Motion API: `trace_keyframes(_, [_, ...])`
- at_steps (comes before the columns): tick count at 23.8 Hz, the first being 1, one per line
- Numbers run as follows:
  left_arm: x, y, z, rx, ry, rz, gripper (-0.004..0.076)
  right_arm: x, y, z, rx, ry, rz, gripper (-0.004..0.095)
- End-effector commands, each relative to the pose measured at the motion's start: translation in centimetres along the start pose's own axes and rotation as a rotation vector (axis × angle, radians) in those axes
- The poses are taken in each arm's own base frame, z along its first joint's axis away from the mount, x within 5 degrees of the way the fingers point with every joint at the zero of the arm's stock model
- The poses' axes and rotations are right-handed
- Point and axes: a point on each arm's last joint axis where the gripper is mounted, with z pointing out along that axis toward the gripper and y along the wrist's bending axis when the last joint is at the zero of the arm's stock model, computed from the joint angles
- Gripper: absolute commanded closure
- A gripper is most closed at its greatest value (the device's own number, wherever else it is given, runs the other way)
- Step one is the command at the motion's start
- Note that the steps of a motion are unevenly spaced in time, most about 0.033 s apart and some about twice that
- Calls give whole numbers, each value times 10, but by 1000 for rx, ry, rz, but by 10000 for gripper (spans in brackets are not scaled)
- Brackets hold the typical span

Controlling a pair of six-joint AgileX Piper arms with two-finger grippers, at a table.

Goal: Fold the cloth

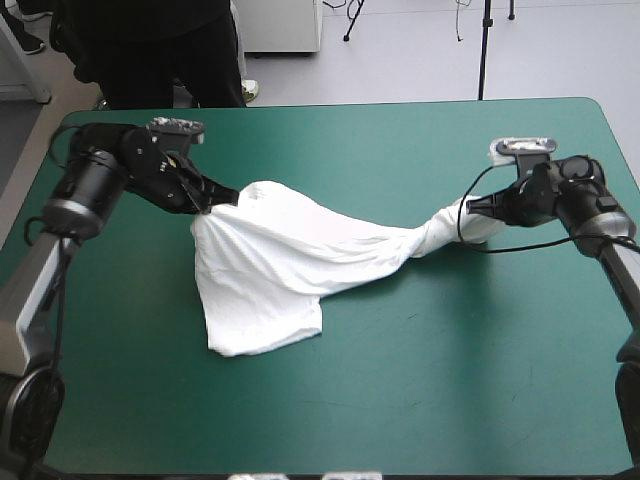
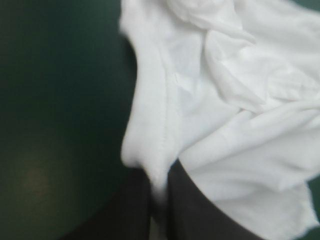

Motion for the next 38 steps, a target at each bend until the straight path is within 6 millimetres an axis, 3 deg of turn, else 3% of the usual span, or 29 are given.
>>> trace_keyframes(1, [3,-16,-107,59,-305,16,733,-34,-10,-93,24,-252,-18,925])
trace_keyframes(5, [28,-31,-207,115,-608,49,733,-43,-17,-206,17,-524,-2,925])
trace_keyframes(9, [62,-43,-275,184,-807,80,733,-17,-20,-289,-34,-727,-13,925])
trace_keyframes(14, [97,-51,-308,228,-872,114,733,19,-18,-329,-95,-774,-35,925])
trace_keyframes(21, [146,-58,-336,275,-893,126,733,75,-17,-373,-166,-842,-50,925])
trace_keyframes(26, [160,-59,-342,302,-910,93,733,105,-15,-369,-199,-824,-48,925])
trace_keyframes(31, [163,-62,-320,372,-814,57,733,113,-13,-342,-215,-737,-44,925])
trace_keyframes(34, [165,-60,-286,394,-686,4,733,112,-9,-316,-229,-652,-53,925])
trace_keyframes(38, [154,-51,-219,362,-460,-83,733,106,-2,-265,-250,-516,-53,925])
